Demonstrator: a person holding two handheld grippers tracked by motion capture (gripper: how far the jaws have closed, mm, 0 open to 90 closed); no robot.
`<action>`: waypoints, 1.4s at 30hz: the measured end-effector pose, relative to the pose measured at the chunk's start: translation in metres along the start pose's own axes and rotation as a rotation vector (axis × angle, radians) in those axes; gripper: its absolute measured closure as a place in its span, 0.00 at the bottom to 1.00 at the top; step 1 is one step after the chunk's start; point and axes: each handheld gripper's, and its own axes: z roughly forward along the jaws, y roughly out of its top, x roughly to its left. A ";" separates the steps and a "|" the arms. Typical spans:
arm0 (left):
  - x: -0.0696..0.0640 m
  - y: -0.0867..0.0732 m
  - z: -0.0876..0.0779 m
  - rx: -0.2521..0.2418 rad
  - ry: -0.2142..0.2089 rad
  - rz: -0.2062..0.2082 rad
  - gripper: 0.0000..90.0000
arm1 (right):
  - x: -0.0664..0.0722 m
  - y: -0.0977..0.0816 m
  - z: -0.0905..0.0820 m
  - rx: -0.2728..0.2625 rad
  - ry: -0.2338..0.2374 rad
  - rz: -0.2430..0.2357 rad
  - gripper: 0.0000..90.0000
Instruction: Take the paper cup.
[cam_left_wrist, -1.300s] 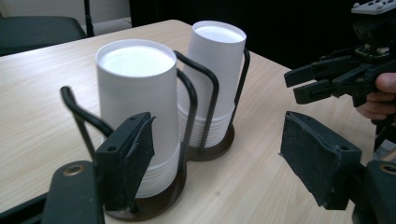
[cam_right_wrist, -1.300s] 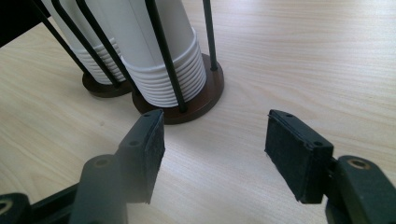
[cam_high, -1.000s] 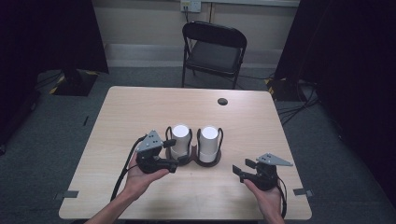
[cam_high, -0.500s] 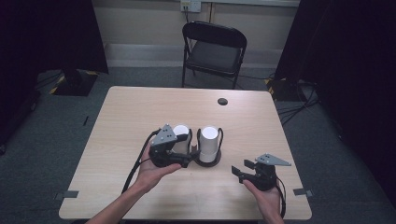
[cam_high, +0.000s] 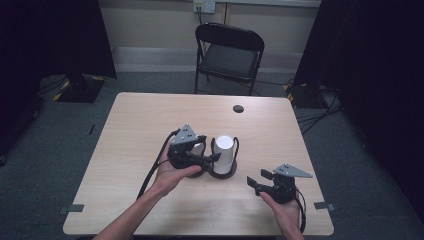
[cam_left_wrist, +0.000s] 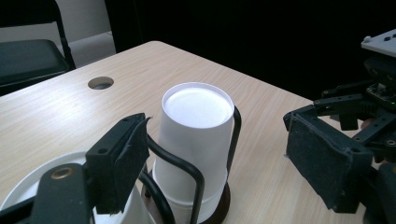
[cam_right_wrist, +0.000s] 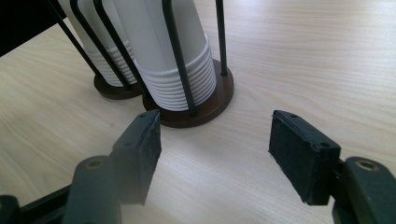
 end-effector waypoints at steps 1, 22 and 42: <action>0.000 0.001 0.002 0.006 -0.008 0.000 0.23 | 0.000 0.000 0.000 0.000 -0.002 0.003 0.38; 0.007 0.021 0.043 0.052 -0.010 0.016 0.18 | 0.002 0.000 0.001 0.009 0.020 -0.017 0.36; 0.010 0.018 0.063 0.124 0.033 0.088 0.28 | 0.002 0.000 0.002 0.013 0.017 -0.024 0.36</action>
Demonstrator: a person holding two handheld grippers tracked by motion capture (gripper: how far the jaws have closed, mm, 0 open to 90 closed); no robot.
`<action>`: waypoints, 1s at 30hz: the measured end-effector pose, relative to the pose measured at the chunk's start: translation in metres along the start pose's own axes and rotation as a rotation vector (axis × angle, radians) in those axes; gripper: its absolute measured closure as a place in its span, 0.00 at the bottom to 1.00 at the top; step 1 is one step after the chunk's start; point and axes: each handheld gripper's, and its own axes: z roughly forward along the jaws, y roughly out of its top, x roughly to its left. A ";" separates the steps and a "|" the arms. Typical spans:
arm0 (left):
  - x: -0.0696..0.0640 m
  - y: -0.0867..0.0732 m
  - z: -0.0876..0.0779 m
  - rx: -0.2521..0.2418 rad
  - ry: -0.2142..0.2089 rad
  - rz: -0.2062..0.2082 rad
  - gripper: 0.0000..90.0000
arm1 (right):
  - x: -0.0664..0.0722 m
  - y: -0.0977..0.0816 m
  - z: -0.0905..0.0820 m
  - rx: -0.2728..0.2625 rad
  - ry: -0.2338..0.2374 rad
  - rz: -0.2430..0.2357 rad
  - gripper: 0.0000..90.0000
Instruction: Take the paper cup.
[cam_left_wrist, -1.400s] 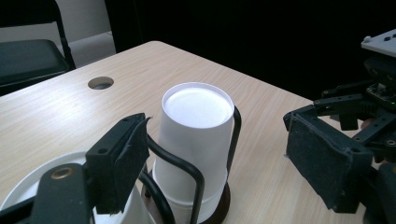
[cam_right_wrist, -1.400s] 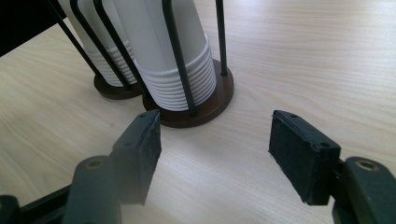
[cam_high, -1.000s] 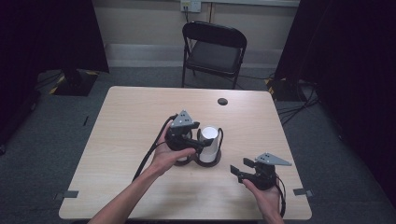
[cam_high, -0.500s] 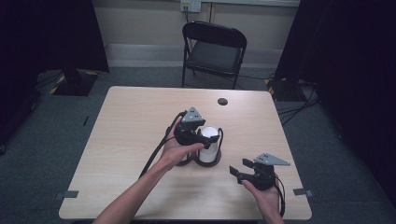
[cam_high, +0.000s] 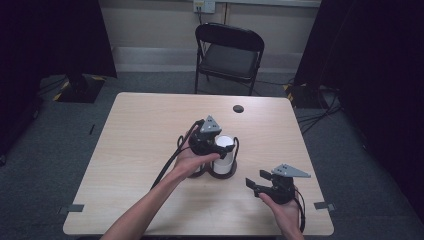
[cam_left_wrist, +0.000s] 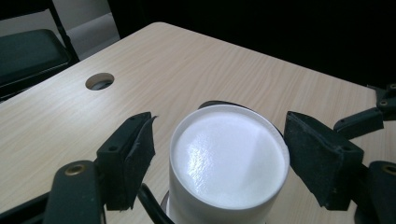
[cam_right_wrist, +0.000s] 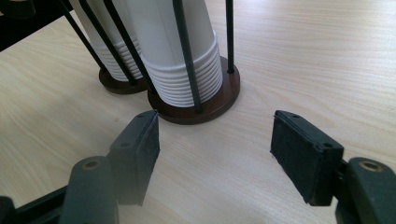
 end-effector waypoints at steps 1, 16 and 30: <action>0.000 0.000 0.001 0.012 0.005 0.011 0.28 | 0.000 0.000 0.000 0.001 0.000 0.001 0.36; -0.001 0.004 -0.001 0.028 -0.004 0.012 0.39 | -0.001 0.000 0.000 0.004 -0.005 0.008 0.36; 0.000 0.012 -0.013 -0.040 -0.005 -0.016 0.39 | -0.001 0.000 0.001 0.004 -0.005 0.013 0.36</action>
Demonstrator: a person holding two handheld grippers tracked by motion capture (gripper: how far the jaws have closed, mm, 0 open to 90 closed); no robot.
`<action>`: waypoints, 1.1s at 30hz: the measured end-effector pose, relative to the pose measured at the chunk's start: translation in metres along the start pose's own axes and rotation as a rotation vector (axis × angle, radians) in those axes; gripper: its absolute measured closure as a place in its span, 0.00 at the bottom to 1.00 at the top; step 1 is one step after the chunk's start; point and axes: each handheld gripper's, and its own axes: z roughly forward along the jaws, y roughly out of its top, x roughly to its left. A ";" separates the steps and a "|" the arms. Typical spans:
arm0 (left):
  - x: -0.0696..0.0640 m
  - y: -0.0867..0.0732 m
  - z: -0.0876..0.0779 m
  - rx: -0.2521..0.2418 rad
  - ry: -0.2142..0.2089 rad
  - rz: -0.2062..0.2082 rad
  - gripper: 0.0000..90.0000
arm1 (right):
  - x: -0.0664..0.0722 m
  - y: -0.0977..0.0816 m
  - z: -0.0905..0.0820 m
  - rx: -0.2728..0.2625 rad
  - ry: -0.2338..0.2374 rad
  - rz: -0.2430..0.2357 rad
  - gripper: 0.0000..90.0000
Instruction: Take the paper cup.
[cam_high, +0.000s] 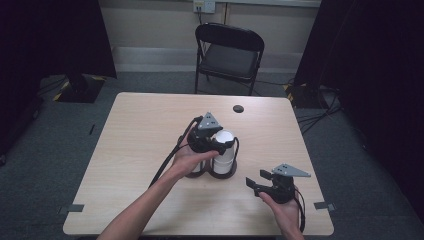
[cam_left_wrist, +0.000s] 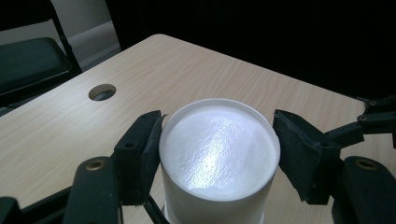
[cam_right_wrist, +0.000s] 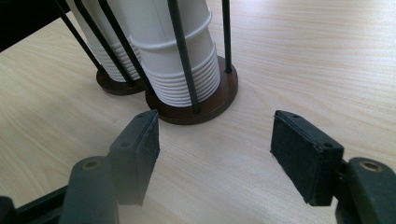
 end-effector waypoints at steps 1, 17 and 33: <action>0.000 0.000 -0.001 -0.006 0.002 -0.004 0.39 | 0.000 0.000 0.000 0.000 0.000 0.000 0.36; 0.002 0.004 -0.012 -0.056 0.005 -0.037 0.39 | 0.000 0.000 0.001 0.001 0.000 0.001 0.36; 0.004 0.007 -0.024 -0.112 0.010 -0.055 0.39 | 0.001 0.000 0.001 0.004 0.008 0.005 0.36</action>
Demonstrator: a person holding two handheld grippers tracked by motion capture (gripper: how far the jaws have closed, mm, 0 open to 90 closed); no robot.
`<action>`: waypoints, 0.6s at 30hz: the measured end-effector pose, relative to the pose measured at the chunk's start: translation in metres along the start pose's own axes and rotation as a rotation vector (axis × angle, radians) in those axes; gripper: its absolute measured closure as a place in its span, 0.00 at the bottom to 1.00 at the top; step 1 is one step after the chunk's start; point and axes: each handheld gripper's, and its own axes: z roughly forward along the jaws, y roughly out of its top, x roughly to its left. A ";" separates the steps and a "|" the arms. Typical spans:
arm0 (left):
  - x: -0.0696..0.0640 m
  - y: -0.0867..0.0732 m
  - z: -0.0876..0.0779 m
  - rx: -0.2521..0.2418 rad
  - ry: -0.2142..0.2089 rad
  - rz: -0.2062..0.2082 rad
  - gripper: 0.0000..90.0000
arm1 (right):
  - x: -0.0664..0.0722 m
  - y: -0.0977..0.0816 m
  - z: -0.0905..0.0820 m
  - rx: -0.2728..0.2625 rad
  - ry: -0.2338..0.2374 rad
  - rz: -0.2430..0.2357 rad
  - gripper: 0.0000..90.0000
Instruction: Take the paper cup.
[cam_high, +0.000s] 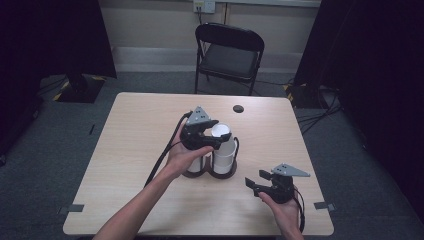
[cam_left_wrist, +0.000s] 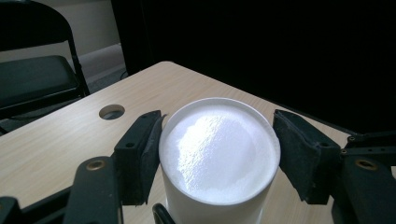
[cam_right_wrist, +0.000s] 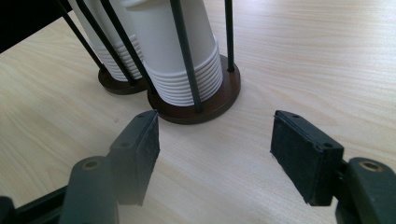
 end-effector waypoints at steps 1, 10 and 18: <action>0.000 0.000 0.000 0.000 -0.002 0.001 0.39 | 0.000 0.000 0.000 -0.001 0.000 0.000 0.36; 0.002 0.004 -0.007 -0.026 -0.001 0.000 0.39 | 0.000 0.000 0.000 0.000 0.000 -0.001 0.36; 0.000 0.011 -0.012 -0.042 -0.009 0.005 0.39 | 0.001 0.000 0.001 0.002 0.000 -0.003 0.36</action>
